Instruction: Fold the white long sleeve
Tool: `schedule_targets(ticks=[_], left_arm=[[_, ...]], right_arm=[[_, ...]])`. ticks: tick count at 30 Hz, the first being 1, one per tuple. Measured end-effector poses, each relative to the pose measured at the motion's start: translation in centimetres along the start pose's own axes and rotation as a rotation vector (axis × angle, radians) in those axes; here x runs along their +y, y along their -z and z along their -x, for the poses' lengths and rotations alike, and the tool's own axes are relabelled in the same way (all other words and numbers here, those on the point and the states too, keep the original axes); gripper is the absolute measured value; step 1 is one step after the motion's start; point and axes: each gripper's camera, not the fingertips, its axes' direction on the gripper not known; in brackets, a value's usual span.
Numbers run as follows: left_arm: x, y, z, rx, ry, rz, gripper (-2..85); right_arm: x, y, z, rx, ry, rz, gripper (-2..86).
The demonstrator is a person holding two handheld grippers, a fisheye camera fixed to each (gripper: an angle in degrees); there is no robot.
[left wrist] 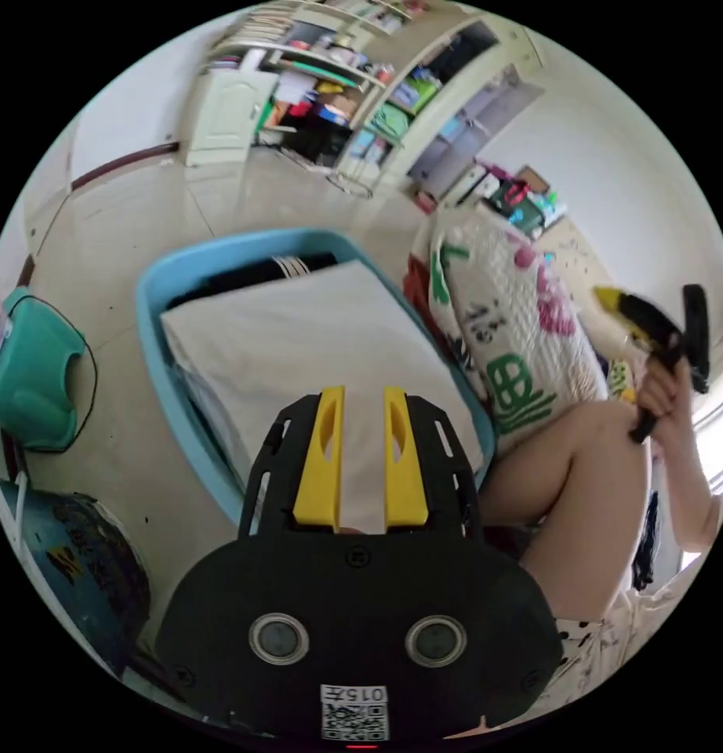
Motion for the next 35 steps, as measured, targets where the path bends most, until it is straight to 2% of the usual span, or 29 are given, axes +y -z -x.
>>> schedule_targets(ticks=[1, 3, 7, 9, 14, 17, 21, 25, 29, 32, 33, 35], left_arm=[[0.2, -2.4, -1.4, -0.029, -0.009, 0.061, 8.1], [1.0, -5.2, -3.7, -0.134, -0.019, 0.122, 8.3], [1.7, -7.8, -10.9, -0.370, -0.175, 0.088, 8.6], [1.2, -9.2, -12.4, -0.413, -0.207, 0.090, 8.5], [-4.1, -9.7, -10.8, -0.244, -0.050, 0.210, 8.2], [-6.6, -8.5, -10.9, -0.145, -0.005, 0.261, 7.9], [-7.8, -3.9, -14.0, -0.050, 0.034, 0.127, 6.7], [-9.9, 2.8, -23.4, -0.014, -0.064, -0.101, 6.3], [-13.7, 7.2, -37.1, 0.041, -0.285, -0.254, 6.2], [-15.9, 9.0, -48.1, 0.131, -0.433, -0.341, 6.1], [-16.2, 9.2, -50.4, 0.154, -0.460, -0.356, 6.1], [-17.0, 8.7, -60.1, 0.251, -0.583, -0.382, 5.9]], right_arm=[[0.8, 3.1, -0.1, -0.065, 0.003, -0.105, -0.8], [1.3, 7.3, -0.6, -0.106, -0.016, -0.164, -0.7], [2.5, 17.1, -2.3, -0.038, -0.112, -0.305, -0.5], [3.7, 21.0, -3.0, 0.031, -0.179, -0.371, -0.5], [9.2, 32.0, -2.6, 0.308, -0.370, -0.553, -0.2], [11.5, 37.7, -1.5, 0.494, -0.472, -0.578, 0.5], [13.8, 45.1, 0.7, 0.707, -0.564, -0.637, 3.6], [15.0, 53.0, 3.2, 1.018, -0.656, -0.651, 7.7], [14.0, 59.5, 2.3, 1.300, -0.738, -0.531, 10.4], [13.1, 63.8, -0.1, 1.421, -0.838, -0.467, 10.8], [12.8, 64.6, -0.6, 1.422, -0.851, -0.466, 10.9], [11.2, 68.0, -2.1, 1.410, -0.857, -0.458, 11.1]])
